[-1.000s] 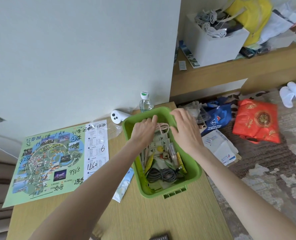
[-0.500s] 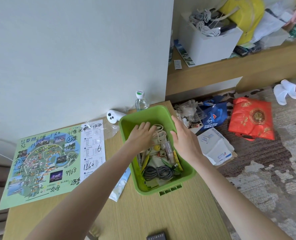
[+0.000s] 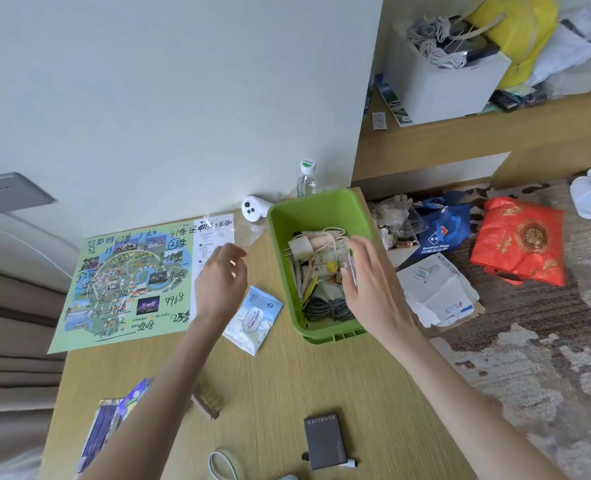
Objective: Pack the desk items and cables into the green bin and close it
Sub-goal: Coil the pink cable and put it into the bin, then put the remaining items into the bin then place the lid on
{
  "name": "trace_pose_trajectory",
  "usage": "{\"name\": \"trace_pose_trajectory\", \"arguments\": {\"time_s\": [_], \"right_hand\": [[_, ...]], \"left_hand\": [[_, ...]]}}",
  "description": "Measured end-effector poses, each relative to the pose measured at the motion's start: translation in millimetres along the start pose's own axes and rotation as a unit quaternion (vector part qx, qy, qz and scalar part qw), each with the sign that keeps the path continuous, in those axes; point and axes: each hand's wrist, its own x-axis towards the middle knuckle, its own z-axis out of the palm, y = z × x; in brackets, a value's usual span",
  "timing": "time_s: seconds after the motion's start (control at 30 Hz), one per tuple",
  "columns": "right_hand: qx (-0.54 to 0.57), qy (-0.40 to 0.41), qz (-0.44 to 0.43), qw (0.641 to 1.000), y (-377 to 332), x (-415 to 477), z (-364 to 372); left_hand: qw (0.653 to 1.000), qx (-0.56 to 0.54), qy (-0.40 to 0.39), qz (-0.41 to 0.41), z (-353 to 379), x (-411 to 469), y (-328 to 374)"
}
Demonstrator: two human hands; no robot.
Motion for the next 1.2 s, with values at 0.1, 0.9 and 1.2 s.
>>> {"name": "trace_pose_trajectory", "arguments": {"time_s": [0.1,0.9,1.2], "right_hand": [[0.061,0.007,-0.049,0.997,-22.6,-27.7,1.3],[-0.112,-0.318,0.152,0.929,-47.0,-200.5,69.6],[0.014,-0.259,0.306,0.916,-67.0,-220.9,86.1]], "left_hand": [[0.98,0.101,-0.144,-0.097,19.2,-30.2,-39.1],[0.896,-0.164,-0.351,-0.219,9.0,-101.2,-63.2],[0.818,-0.183,-0.519,-0.169,-36.8,-173.1,-73.0]]}}
